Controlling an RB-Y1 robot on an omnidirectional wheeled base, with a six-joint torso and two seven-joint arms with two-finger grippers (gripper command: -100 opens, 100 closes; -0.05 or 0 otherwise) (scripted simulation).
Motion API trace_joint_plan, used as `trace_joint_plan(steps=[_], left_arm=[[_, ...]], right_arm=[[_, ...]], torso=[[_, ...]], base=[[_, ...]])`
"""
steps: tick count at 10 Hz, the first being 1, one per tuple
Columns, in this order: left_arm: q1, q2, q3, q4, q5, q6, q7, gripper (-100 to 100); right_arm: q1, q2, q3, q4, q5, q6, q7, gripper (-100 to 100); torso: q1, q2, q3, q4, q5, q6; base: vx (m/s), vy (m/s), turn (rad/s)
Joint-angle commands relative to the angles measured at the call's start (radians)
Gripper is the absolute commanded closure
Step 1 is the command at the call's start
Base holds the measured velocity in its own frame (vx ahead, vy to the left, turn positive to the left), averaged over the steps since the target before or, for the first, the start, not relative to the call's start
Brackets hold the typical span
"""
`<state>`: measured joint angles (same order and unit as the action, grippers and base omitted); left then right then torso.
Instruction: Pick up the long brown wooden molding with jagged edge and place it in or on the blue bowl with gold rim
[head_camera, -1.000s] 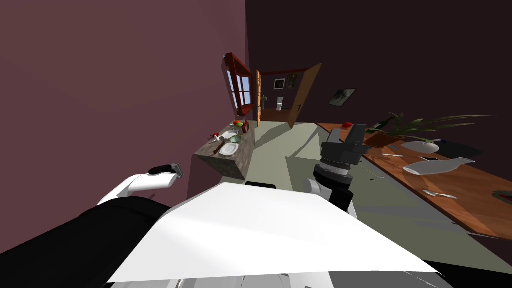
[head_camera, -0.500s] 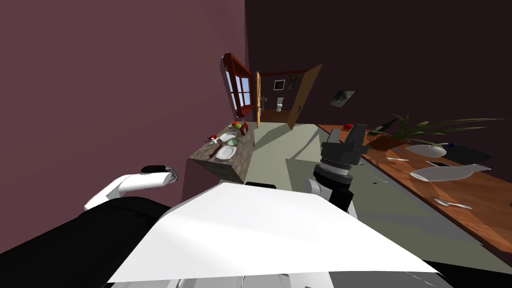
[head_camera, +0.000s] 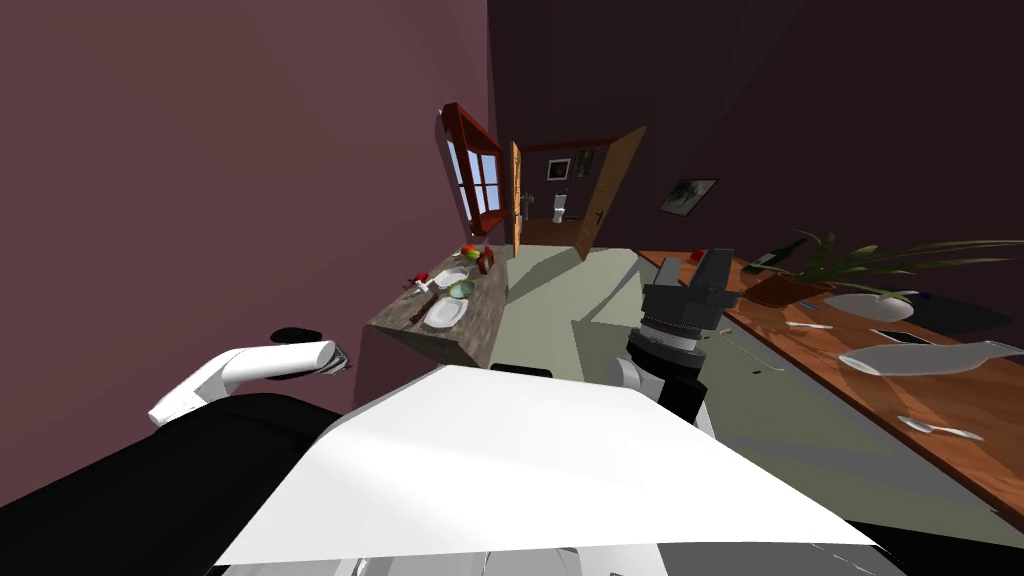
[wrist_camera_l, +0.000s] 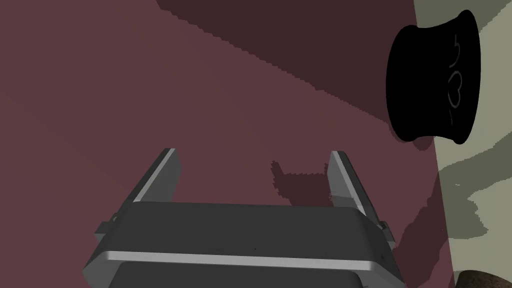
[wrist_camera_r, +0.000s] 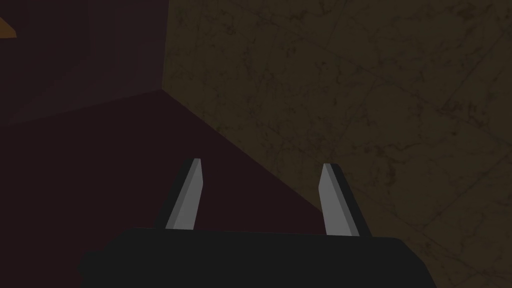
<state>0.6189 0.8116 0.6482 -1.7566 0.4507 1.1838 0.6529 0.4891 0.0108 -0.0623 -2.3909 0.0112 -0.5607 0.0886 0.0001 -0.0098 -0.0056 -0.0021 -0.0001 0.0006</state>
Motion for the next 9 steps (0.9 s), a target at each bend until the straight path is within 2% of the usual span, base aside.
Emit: trace_joint_plan(steps=[1, 2, 3, 5, 6, 7, 8, 9], left_arm=[[-0.002, 0.004, 0.014, 0.011, 0.019, 0.05, 0.009, -100], [-0.002, 0.004, 0.014, 0.011, 0.019, 0.064, 0.009, -100], [-0.013, 0.012, 0.038, 0.035, 0.057, 0.1, 0.027, -100], [-0.013, 0.012, 0.038, 0.035, 0.057, 0.137, 0.027, -100], [-0.024, 0.019, 0.06, 0.058, 0.095, 0.174, 0.044, -100], [-0.024, 0.019, 0.06, 0.058, 0.095, 0.202, 0.044, -100], [-0.036, 0.025, 0.081, 0.08, 0.132, 0.231, 0.059, -100], [-0.036, 0.025, 0.081, 0.08, 0.132, 0.261, 0.059, -100]], right_arm=[[0.0, 0.0, 0.0, 0.0, 0.0, 0.0, 0.0, 0], [0.0, 0.0, 0.0, 0.0, 0.0, 0.0, 0.0, 0], [0.0, 0.0, 0.0, 0.0, 0.0, 0.0, 0.0, 0], [0.0, 0.0, 0.0, 0.0, 0.0, 0.0, 0.0, 0], [0.0, 0.0, 0.0, 0.0, 0.0, 0.0, 0.0, 0], [0.0, 0.0, 0.0, 0.0, 0.0, 0.0, 0.0, 0], [0.0, 0.0, 0.0, 0.0, 0.0, 0.0, 0.0, 0], [0.0, 0.0, 0.0, 0.0, 0.0, 0.0, 0.0, 0]], torso=[[0.0, 0.0, 0.0, 0.0, 0.0, 0.0], [0.0, -0.001, -0.001, 0.0, 0.0, 0.0], [0.0, 0.003, 0.001, 0.0, 0.0, 0.0], [-0.001, -0.001, -0.001, 0.0, 0.0, 0.0], [-0.001, 0.003, 0.001, 0.0, 0.0, 0.0], [0.0, 0.001, 0.001, 0.0, 0.0, 0.0], [0.0, 0.001, 0.0, 0.0, 0.0, 0.0], [0.0, -0.004, -0.002, -0.001, 0.0, 0.0]], base=[[0.166, -0.004, -0.005], [0.069, -0.006, 0.001], [0.144, -0.025, -0.013], [0.118, -0.016, 0.0], [0.13, -0.009, -0.014], [0.143, -0.008, -0.004], [0.232, 0.001, -0.013], [0.209, -0.014, -0.008]])
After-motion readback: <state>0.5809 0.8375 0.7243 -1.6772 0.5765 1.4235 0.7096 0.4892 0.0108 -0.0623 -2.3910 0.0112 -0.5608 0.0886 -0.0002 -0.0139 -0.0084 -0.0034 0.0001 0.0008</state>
